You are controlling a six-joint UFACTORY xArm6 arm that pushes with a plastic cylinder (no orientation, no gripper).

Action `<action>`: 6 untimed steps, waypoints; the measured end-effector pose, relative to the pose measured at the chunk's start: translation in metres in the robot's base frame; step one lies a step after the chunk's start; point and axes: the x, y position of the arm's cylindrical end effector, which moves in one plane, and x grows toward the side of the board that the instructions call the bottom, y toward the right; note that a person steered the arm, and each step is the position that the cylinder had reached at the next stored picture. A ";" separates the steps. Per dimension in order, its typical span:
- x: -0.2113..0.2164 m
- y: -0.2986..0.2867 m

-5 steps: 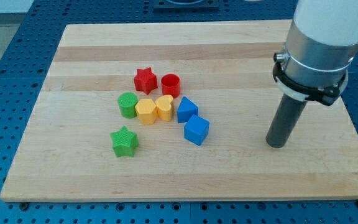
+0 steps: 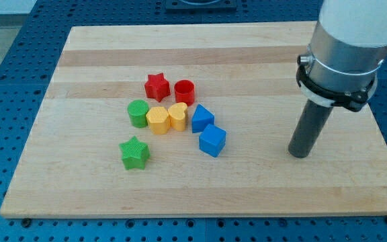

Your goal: Move your arm upwards

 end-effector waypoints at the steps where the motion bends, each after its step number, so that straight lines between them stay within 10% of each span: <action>1: -0.008 0.000; 6: -0.039 -0.003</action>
